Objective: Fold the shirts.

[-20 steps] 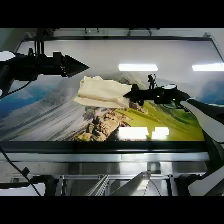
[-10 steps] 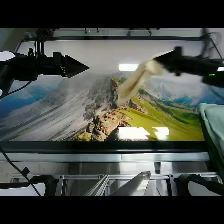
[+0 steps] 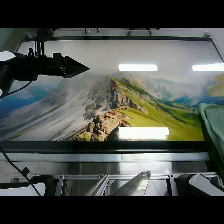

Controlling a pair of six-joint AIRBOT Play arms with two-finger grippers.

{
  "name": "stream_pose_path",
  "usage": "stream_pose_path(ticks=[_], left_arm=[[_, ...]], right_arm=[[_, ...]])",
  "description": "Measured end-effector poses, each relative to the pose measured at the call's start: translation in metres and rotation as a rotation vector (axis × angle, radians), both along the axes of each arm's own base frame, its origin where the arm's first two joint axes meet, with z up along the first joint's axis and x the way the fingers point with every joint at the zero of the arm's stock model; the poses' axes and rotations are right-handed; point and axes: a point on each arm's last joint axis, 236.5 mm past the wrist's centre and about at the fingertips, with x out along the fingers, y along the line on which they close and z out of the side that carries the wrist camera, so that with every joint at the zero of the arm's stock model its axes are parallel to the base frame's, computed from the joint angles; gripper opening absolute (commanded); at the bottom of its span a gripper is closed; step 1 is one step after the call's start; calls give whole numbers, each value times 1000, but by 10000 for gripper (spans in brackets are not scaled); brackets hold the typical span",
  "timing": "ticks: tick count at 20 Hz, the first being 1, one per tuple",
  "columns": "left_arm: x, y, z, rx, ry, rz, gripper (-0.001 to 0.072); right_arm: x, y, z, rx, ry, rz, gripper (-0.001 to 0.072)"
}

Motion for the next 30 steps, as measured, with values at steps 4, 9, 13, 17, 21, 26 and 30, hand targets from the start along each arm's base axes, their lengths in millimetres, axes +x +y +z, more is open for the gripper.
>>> stream_pose_path(ticks=[4, 9, 13, 17, 21, 26, 30], left_arm=[[0, 0, -1, 2, -16, -5, 14], [-4, -1, -1, 5, -42, -27, 14], [-9, -9, -1, 5, -63, -53, 14], [-20, -26, -1, 4, -75, -101, 13], [-32, -44, -1, 2, -85, -152, 14], [-37, -58, -2, 4, -93, -169, 14], [-34, -60, -2, 6, -98, -155, 14]], right_arm=[[-55, -30, -54, 54, 281, -81, 16], [-149, -50, -102, 132, 662, -288, 17], [-210, -51, -130, 215, 883, -424, 18], [-266, -39, -175, 322, 1108, -506, 18], [-305, -33, -225, 393, 1247, -548, 32], [-317, -51, -254, 319, 1265, -557, 618], [-319, -48, -257, 327, 1276, -556, 483]])
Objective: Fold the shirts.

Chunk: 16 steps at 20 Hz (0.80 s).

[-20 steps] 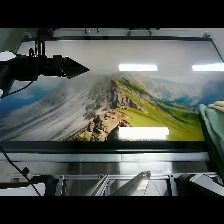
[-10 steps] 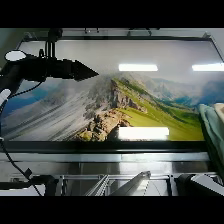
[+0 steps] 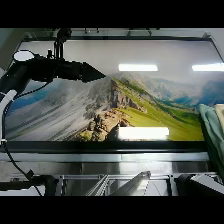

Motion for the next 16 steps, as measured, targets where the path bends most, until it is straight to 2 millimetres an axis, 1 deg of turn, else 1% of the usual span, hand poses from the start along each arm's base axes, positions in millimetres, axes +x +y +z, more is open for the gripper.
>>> stream_pose_path(ticks=[1, 2, 4, 5, 6, 7, 9, 11, 12, 13, 14, 15, 16], left_arm=[[0, 0, 0, 0, -1, 0, 14], [1, 0, 0, 0, -2, 3, 14], [1, -1, 0, 0, -2, 4, 14], [1, -1, 0, -1, -3, 4, 13], [1, -1, 0, -1, -8, 3, 13], [1, -1, 0, -1, -11, 3, 13], [3, 1, 2, -2, -21, 7, 12], [10, 9, 12, -7, -50, 22, 11], [14, 14, 19, -9, -57, 35, 11], [17, 22, 27, -12, -62, 43, 11], [17, 28, 33, -13, -58, 44, 10], [14, 35, 38, -13, -44, 44, 10], [9, 40, 42, -12, -29, 43, 10]], right_arm=[[3, 2, 0, 6, -12, -14, 359], [9, 5, 2, 14, -36, -24, 305], [26, 14, 6, 43, -112, -40, 305], [37, 19, 10, 57, -162, -44, 277], [51, 25, 15, 68, -223, -47, 178], [64, 31, 21, 75, -286, -46, 13], [99, 42, 40, 83, -447, -23, 19], [148, 56, 68, 75, -661, 59, 19], [173, 67, 84, 76, -762, 117, 19], [197, 82, 102, 80, -859, 188, 19], [219, 103, 119, 93, -942, 267, 19], [237, 126, 133, 108, -1005, 350, 18], [253, 155, 146, 129, -1059, 443, 18]])
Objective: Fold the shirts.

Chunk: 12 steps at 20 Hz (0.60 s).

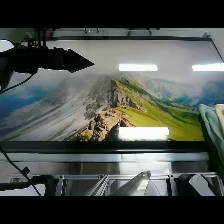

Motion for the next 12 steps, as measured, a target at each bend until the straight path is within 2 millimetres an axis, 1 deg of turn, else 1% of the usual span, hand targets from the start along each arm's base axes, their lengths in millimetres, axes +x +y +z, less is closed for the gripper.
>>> stream_pose_path(ticks=[1, 3, 4, 5, 7, 8, 9, 10, 12], left_arm=[[-8, 4, 2, 0, 19, 0, 10], [-30, 10, -2, 4, 69, 5, 11], [-46, 12, -6, 8, 97, 7, 11], [-62, 13, -13, 14, 126, 10, 11], [-95, 17, -36, 53, 181, 33, 13], [-108, 20, -50, 77, 201, 63, 15], [-119, 24, -63, 98, 217, 89, 28], [-128, 29, -73, 111, 234, 115, 31], [-140, 38, -85, 124, 240, 168, 32]], right_arm=[[12, 32, 10, -10, -49, 90, 18], [23, 98, 20, -28, -114, 273, 18], [22, 132, 20, -36, -131, 368, 19], [16, 163, 16, -39, -135, 455, 19], [-4, 221, 2, -43, -125, 632, 18], [-16, 245, -7, -43, -119, 702, 19], [-25, 262, -15, -42, -117, 749, 19], [-32, 276, -22, -41, -116, 785, 18], [-39, 290, -32, -42, -111, 819, 19]])
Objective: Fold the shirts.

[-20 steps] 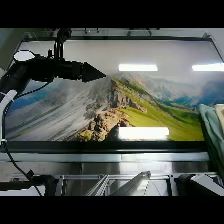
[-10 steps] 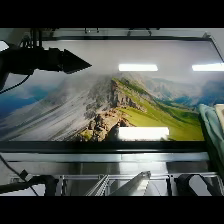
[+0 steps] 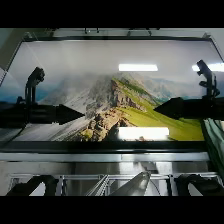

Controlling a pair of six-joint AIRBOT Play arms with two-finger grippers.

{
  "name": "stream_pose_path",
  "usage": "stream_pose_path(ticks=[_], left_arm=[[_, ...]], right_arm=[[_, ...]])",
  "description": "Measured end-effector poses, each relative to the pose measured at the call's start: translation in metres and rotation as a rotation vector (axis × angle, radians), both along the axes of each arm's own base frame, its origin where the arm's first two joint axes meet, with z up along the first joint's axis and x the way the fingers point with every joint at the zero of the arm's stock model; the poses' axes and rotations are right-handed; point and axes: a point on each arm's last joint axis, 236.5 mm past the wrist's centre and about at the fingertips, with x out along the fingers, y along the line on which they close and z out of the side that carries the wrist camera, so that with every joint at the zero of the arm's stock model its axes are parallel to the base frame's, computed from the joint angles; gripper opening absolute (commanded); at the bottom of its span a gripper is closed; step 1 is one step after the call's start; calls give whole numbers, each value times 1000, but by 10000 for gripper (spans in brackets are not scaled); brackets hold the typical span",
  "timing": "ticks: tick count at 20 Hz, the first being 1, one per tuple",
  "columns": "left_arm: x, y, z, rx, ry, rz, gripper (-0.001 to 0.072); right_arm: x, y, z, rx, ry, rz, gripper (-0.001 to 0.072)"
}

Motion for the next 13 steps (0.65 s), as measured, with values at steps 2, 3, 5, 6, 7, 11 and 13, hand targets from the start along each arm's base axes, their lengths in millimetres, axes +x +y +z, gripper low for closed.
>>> stream_pose_path(ticks=[2, 3, 5, 6, 7, 11, 13], left_arm=[[-5, 9, -2, 10, -16, 43, 32], [-6, 13, -1, 12, -28, 64, 32], [-7, 20, 0, 22, -47, 99, 31], [-7, 23, 2, 24, -59, 116, 32], [-7, 26, 4, 27, -69, 130, 32], [-11, 30, 10, 39, -111, 152, 31], [-14, 30, 14, 44, -134, 157, 31]], right_arm=[[-4, 8, -6, -1, 6, 17, 19], [-5, 10, -8, -2, 8, 22, 19], [-6, 13, -10, -1, 10, 29, 19], [-7, 14, -11, -2, 11, 30, 19], [-7, 14, -11, -1, 12, 29, 19], [-7, 15, -12, -1, 12, 30, 19], [-7, 15, -12, -1, 12, 31, 19]])
